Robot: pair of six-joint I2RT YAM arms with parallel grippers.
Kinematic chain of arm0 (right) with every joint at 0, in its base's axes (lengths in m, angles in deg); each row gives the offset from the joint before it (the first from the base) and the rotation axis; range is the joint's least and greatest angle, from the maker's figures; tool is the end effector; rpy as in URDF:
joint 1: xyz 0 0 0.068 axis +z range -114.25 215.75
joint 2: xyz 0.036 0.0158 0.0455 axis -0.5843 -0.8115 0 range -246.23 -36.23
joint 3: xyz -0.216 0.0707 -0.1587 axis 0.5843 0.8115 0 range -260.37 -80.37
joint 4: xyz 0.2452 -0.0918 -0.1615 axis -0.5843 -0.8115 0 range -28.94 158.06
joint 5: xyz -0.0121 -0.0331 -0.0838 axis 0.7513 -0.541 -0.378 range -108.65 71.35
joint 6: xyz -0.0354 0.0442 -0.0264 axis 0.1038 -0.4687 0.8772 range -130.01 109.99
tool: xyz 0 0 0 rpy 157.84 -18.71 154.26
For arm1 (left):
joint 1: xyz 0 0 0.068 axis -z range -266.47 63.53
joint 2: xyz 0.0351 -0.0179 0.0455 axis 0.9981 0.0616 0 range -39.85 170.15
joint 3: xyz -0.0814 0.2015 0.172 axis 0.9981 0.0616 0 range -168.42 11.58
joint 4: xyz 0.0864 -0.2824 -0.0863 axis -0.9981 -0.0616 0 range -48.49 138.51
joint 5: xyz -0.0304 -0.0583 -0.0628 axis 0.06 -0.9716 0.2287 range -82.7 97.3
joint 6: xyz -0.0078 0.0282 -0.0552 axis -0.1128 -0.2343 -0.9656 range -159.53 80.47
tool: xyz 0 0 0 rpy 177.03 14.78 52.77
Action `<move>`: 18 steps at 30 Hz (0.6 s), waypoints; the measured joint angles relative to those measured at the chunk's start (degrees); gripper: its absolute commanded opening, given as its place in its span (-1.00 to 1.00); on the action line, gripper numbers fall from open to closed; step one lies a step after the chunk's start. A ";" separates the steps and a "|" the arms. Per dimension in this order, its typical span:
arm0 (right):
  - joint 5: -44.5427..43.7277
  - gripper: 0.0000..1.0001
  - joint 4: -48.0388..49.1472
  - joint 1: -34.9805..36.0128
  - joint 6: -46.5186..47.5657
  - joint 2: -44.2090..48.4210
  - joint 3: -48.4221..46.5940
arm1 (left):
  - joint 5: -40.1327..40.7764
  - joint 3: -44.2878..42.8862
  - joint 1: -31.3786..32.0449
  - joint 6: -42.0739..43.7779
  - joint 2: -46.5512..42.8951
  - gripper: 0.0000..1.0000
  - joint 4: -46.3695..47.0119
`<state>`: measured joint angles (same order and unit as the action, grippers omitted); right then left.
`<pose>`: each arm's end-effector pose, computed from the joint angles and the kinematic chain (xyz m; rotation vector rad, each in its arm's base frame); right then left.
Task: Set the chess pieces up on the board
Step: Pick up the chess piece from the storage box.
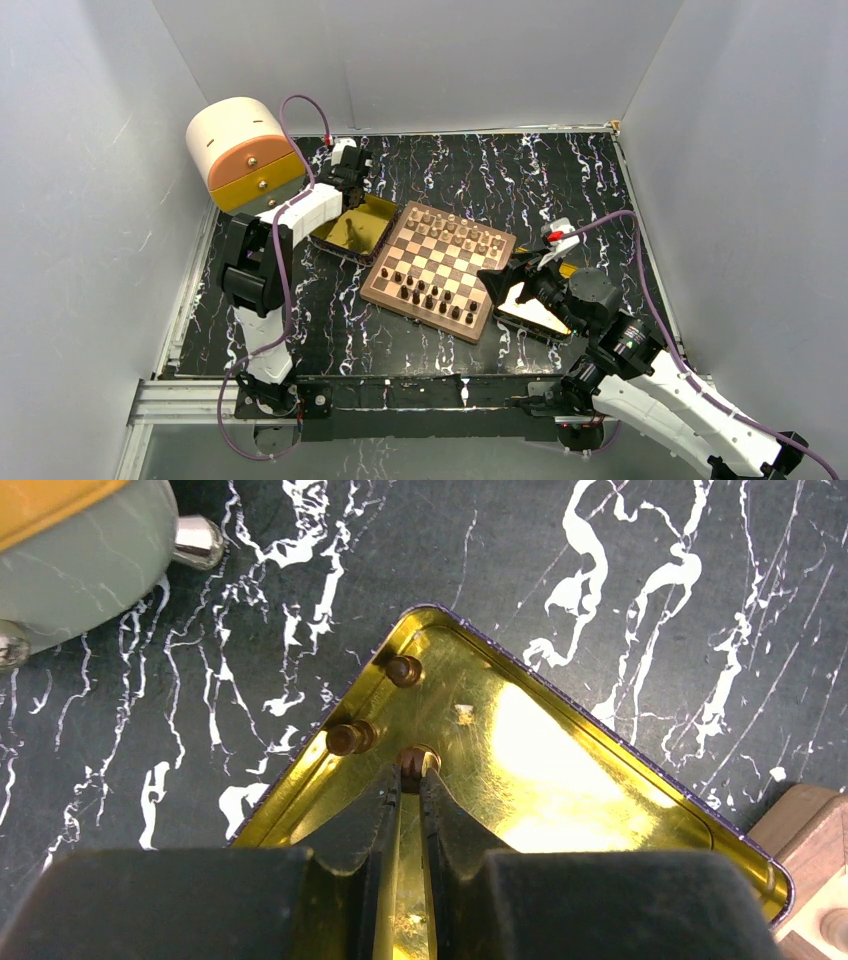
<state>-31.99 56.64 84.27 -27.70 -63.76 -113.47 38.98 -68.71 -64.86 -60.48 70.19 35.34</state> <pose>0.1329 0.1335 0.3136 -0.2798 1.6925 0.6739 0.4561 -0.1538 0.1940 -0.2571 2.1833 0.2318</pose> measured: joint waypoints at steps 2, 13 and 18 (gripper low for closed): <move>0.00 0.97 0.00 0.00 -0.15 0.00 0.00 | -1.11 0.37 0.00 0.63 0.00 -1.00 0.11; -0.02 0.97 -0.42 0.00 -0.37 -0.46 -0.11 | -10.43 0.33 0.00 4.94 -5.57 -1.00 -2.56; -0.02 0.97 -0.59 0.00 -0.42 -0.46 -0.22 | -14.91 1.33 0.00 6.73 -14.73 -1.00 -5.84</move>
<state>-32.01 56.05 84.27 -28.12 -64.21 -113.69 24.07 -67.38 -64.86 -53.75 55.46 29.51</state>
